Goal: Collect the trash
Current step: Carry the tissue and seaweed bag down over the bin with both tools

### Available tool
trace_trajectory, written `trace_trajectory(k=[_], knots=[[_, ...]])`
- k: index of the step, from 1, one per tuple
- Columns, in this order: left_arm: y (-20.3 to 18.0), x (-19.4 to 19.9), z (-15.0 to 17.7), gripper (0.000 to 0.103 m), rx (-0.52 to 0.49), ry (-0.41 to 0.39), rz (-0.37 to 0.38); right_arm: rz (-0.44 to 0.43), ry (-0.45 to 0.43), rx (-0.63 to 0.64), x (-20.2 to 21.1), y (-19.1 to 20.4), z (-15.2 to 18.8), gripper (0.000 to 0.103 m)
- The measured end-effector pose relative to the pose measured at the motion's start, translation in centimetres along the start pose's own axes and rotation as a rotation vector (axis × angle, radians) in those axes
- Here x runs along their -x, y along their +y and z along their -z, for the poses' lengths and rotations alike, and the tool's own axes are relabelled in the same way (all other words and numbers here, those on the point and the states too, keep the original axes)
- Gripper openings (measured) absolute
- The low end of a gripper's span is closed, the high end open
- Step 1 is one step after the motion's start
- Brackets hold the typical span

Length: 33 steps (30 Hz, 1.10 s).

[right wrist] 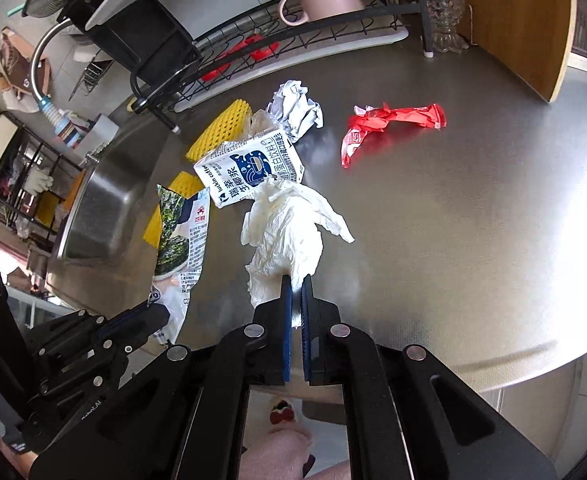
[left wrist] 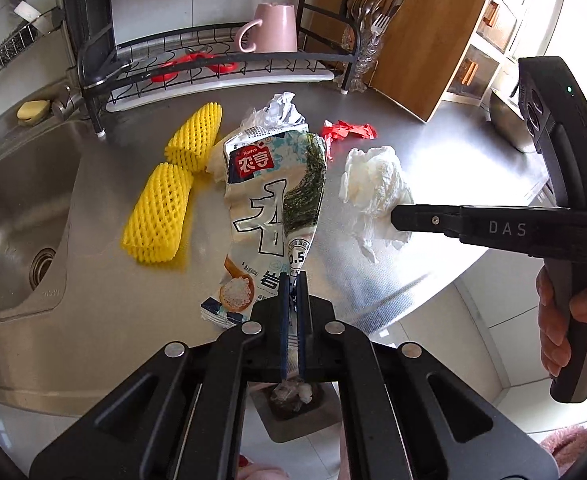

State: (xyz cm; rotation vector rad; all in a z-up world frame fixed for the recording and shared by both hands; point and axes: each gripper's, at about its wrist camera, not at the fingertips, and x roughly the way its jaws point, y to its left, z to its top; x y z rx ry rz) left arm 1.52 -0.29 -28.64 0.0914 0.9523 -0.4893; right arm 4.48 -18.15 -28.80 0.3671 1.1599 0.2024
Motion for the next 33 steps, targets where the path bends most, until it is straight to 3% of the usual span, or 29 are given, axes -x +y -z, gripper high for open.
trace_trajectory(k=[13, 17, 24, 33], knots=[[-2.1, 5.6, 7.1, 0.002, 0.035, 0.022, 0.032, 0.024, 0.021, -0.008, 4.7, 0.9, 8.8, 0.005], [-2.4, 5.9, 9.7, 0.002, 0.056, 0.066, 0.054, 0.023, 0.062, -0.026, 5.2, 0.7, 11.8, 0.005], [-1.8, 2.7, 14.2, 0.002, 0.112, 0.191, 0.076, 0.058, 0.191, -0.047, 2.1, 0.4, 16.4, 0.005], [0.8, -6.1, 20.6, 0.001, 0.232, 0.336, 0.084, 0.082, 0.342, -0.102, -6.5, -1.9, 20.8, 0.005]])
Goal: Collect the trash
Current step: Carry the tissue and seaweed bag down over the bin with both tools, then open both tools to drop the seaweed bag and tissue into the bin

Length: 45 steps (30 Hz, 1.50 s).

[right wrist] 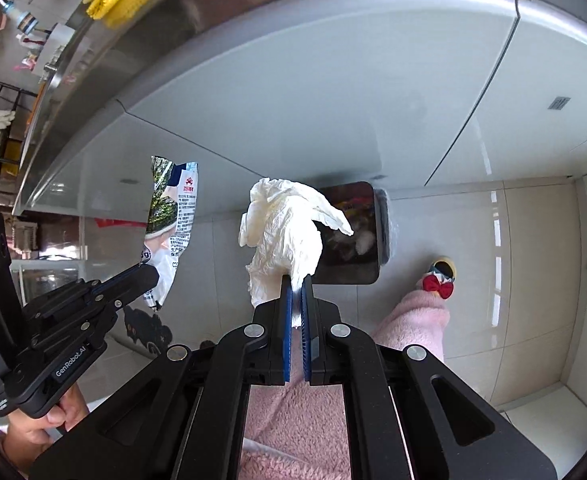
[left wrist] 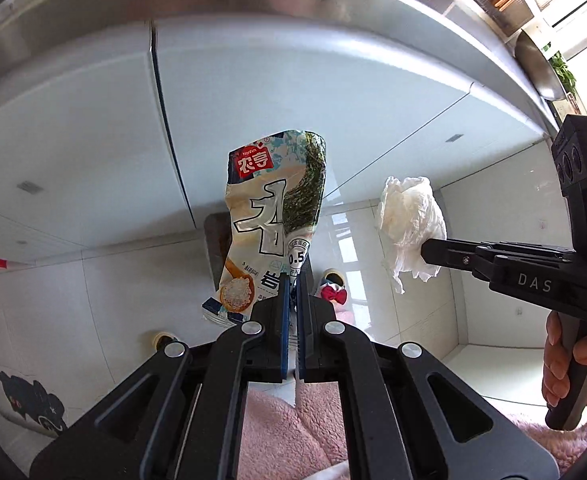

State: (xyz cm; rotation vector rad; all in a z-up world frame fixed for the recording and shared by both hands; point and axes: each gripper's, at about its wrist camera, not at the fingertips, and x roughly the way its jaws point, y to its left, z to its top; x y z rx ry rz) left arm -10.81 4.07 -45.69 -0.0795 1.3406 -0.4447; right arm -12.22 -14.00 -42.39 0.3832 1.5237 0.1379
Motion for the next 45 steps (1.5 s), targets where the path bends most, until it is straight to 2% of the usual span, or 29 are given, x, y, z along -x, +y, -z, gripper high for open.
trace_trajectory(k=[7, 18, 24, 34, 35, 36, 39, 40, 42, 43, 44, 45], knots=[[2.1, -6.3, 0.6, 0.001, 0.032, 0.069, -0.015, 0.070, 0.059, 0.048, -6.9, -1.2, -0.3, 0.005], [3.1, -14.5, 0.6, 0.002, 0.044, 0.181, -0.005, 0.054, 0.115, -0.054, -13.3, -3.7, -2.3, 0.005], [4.3, -17.1, -0.3, 0.002, 0.058, 0.219, 0.001, 0.050, 0.154, -0.102, -15.5, -4.5, -3.2, 0.006], [5.1, -18.1, -0.8, 0.003, 0.074, 0.239, 0.001, 0.029, 0.166, -0.189, -17.0, -4.6, -3.9, 0.009], [5.0, -18.1, -1.0, 0.005, 0.075, 0.239, 0.009, 0.027, 0.166, -0.202, -17.0, -4.9, -4.1, 0.009], [5.0, -18.1, -0.9, 0.012, 0.074, 0.242, 0.017, 0.026, 0.166, -0.211, -17.1, -5.2, -4.2, 0.009], [4.5, -17.9, -0.7, 0.025, 0.063, 0.237, 0.021, -0.001, 0.184, -0.246, -17.5, -5.9, -4.5, 0.010], [4.5, -17.8, -0.6, 0.027, 0.066, 0.236, 0.018, -0.011, 0.190, -0.257, -17.6, -6.0, -4.6, 0.010], [4.6, -17.7, -0.6, 0.036, 0.078, 0.233, 0.011, -0.008, 0.191, -0.266, -17.8, -5.9, -4.8, 0.015], [4.6, -17.5, -0.6, 0.041, 0.081, 0.231, 0.006, -0.003, 0.185, -0.267, -17.8, -6.0, -4.9, 0.025], [4.7, -17.3, -0.6, 0.049, 0.081, 0.227, -0.001, 0.002, 0.179, -0.268, -17.7, -5.9, -5.1, 0.044], [4.7, -17.1, -0.6, 0.055, 0.077, 0.221, -0.007, 0.013, 0.171, -0.269, -17.5, -5.9, -5.2, 0.056]])
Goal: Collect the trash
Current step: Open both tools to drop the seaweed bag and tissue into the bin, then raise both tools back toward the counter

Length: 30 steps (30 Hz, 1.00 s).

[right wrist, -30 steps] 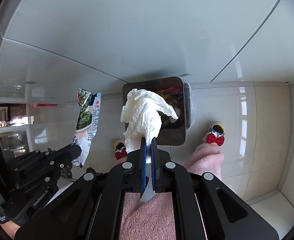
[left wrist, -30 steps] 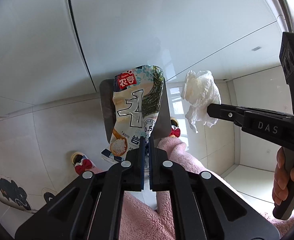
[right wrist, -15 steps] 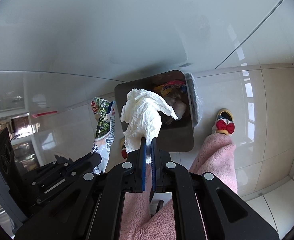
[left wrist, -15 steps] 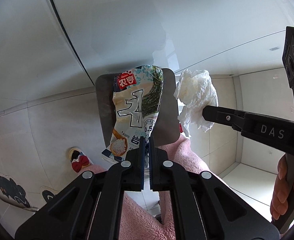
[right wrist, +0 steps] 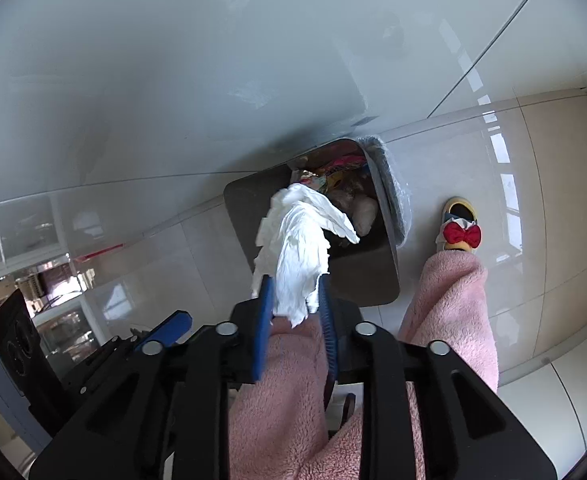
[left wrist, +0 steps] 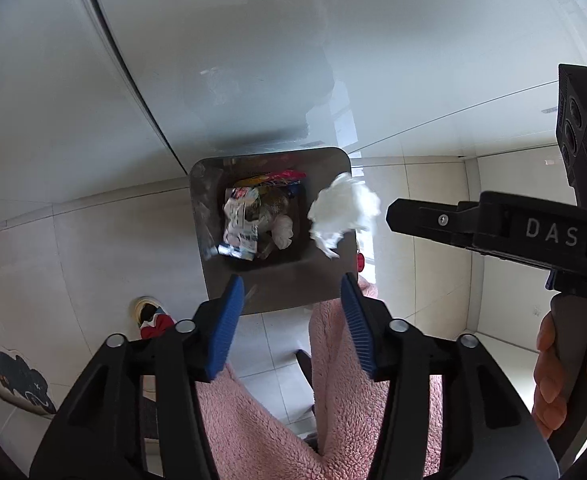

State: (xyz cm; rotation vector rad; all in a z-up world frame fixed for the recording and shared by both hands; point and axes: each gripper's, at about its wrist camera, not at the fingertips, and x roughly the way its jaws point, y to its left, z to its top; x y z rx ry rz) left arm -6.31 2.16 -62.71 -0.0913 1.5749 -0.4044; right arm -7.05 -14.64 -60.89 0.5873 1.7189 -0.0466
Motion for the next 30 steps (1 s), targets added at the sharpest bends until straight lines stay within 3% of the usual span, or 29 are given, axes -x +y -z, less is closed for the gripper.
trace_trajectory(k=[1, 3, 5, 8, 15, 20, 30], knots=[[-0.1, 0.3, 0.1, 0.059, -0.007, -0.005, -0.007, 0.012, -0.016, -0.001, 0.3, 0.0, 0.0, 0.069], [-0.4, 1.0, 0.3, 0.072, -0.024, -0.015, -0.020, 0.032, -0.027, 0.000, 0.6, -0.1, -0.3, 0.075], [-0.7, 2.1, 0.5, 0.078, -0.040, -0.027, -0.032, 0.053, -0.032, 0.000, 1.1, -0.3, -0.3, 0.092], [-1.1, 4.4, 0.3, 0.085, -0.047, -0.048, -0.037, 0.087, -0.055, 0.049, 2.8, 0.2, -0.2, 0.099], [-2.4, 11.2, -0.3, 0.087, -0.038, -0.131, 0.027, 0.150, -0.158, 0.169, 10.2, 2.6, 1.0, 0.099], [-3.7, 17.6, -0.6, 0.089, -0.081, -0.229, 0.015, 0.154, -0.267, 0.223, 16.7, 4.4, 2.2, 0.100], [-5.2, 28.5, -2.4, 0.089, -0.085, -0.409, -0.010, 0.075, -0.490, 0.296, 28.1, 8.5, 3.4, 0.100]])
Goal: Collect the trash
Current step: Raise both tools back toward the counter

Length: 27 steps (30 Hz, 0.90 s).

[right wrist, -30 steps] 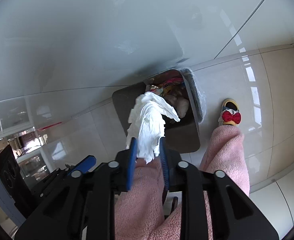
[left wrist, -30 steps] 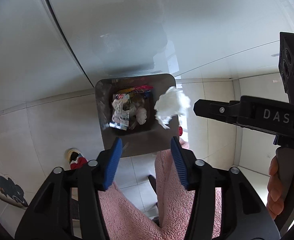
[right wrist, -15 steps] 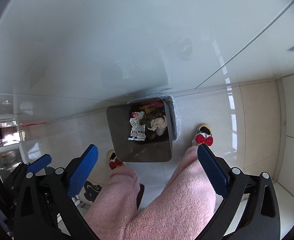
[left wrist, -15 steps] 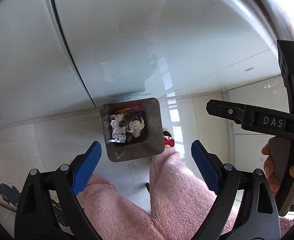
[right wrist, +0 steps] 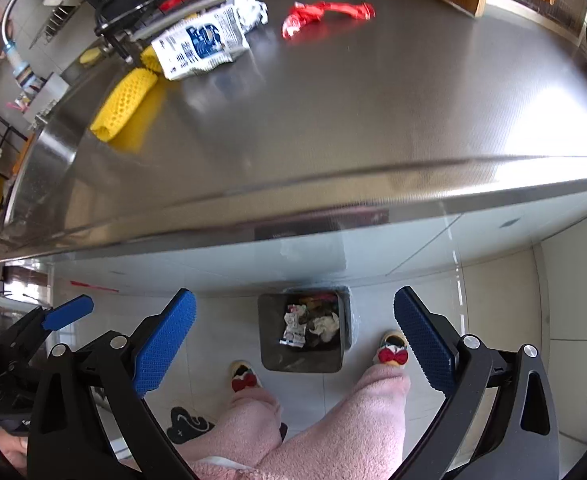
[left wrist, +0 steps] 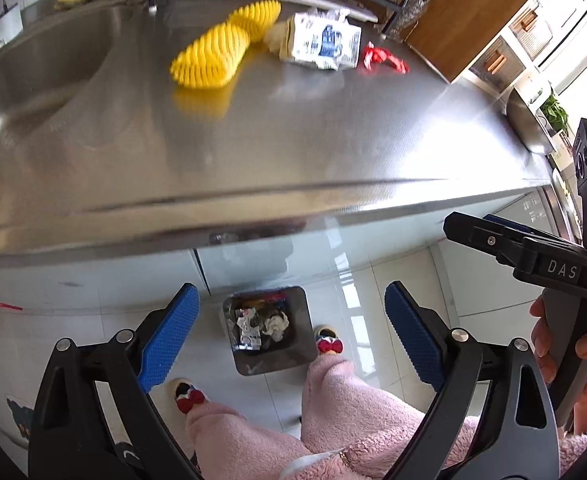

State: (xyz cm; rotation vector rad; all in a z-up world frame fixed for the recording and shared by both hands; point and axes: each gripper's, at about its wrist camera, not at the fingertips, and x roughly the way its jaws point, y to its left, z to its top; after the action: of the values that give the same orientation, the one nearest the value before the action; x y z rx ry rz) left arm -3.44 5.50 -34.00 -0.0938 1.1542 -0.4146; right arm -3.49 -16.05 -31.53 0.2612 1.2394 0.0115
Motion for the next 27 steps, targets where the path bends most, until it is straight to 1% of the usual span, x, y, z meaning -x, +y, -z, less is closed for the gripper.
trace_trajectory(k=[3, 5, 9, 12, 18, 20, 23, 27], knots=[[0.1, 1.8, -2.0, 0.089, 0.015, -0.048, -0.009, -0.014, -0.053, 0.013, 1.4, 0.3, -2.3, 0.100], [0.4, 2.2, -3.2, 0.089, 0.004, -0.070, -0.027, -0.023, -0.088, 0.021, 2.0, 0.6, -3.9, 0.100], [0.9, 2.8, -5.9, 0.089, -0.023, -0.099, -0.074, -0.054, -0.121, 0.017, 2.0, 1.2, -6.6, 0.100], [1.8, 2.4, -7.9, 0.089, -0.024, -0.106, -0.092, -0.063, -0.127, 0.011, 1.7, 1.9, -8.5, 0.100], [3.1, 1.3, -10.7, 0.089, -0.037, -0.116, -0.131, -0.065, -0.129, 0.024, 0.6, 3.1, -11.7, 0.100], [3.7, 0.5, -11.3, 0.089, -0.033, -0.112, -0.143, -0.075, -0.120, 0.036, -0.3, 3.6, -12.6, 0.100], [4.2, -0.7, -12.1, 0.089, -0.030, -0.108, -0.131, -0.061, -0.116, 0.077, -1.6, 4.9, -13.6, 0.100], [4.7, -1.4, -13.0, 0.089, -0.053, -0.102, -0.154, -0.063, -0.125, 0.095, -3.2, 6.4, -14.7, 0.100]])
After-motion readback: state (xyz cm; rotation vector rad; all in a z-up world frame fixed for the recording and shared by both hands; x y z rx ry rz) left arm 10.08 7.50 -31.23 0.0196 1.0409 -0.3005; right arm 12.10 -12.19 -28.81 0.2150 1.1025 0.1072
